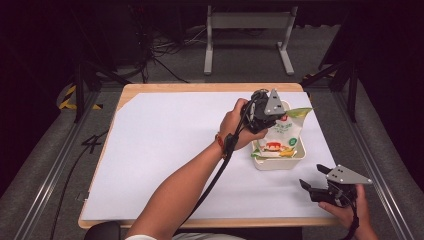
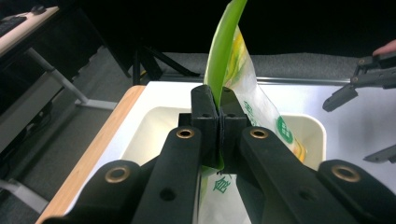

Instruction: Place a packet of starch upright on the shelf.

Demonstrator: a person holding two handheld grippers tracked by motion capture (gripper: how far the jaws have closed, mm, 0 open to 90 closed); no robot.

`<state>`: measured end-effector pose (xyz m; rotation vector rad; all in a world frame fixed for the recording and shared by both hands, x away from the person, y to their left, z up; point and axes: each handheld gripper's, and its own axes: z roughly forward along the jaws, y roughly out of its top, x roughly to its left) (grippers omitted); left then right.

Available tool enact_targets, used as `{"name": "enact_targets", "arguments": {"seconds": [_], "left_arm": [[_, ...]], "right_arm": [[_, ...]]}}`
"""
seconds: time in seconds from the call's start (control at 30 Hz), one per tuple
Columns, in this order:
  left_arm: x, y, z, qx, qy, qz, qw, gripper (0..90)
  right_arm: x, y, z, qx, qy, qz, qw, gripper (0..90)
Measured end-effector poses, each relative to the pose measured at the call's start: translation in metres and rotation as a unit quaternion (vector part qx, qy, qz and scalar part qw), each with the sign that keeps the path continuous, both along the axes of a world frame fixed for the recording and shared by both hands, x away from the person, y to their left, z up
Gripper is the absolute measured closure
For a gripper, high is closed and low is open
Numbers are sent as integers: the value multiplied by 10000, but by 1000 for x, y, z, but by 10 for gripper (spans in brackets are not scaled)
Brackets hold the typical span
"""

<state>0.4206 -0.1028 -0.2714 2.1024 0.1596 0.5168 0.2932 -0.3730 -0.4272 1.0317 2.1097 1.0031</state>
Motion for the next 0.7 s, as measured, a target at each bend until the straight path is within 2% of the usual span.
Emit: {"name": "enact_targets", "arguments": {"seconds": [0.1, 0.23, 0.33, 0.4, 0.7], "left_arm": [[-1, -5, -4, -15, -18, -13, 10000, 884], [-2, -13, -11, -185, 102, -29, 9998, 885], [-2, -22, -11, -149, 83, -66, 9998, 885], [-2, -24, -12, -129, 67, 1, 9999, 885], [5, -17, -30, -208, 216, -101, 9995, 877]], "right_arm": [[0, 1, 0, -12, -4, 16, 10000, 201], [0, 1, 0, -14, 10, 26, 10000, 201], [0, 2, -1, -40, 24, 48, 10000, 201], [0, 2, -1, -26, 9, 49, 10000, 201], [0, 2, -1, -42, 23, 59, 10000, 201]]}}
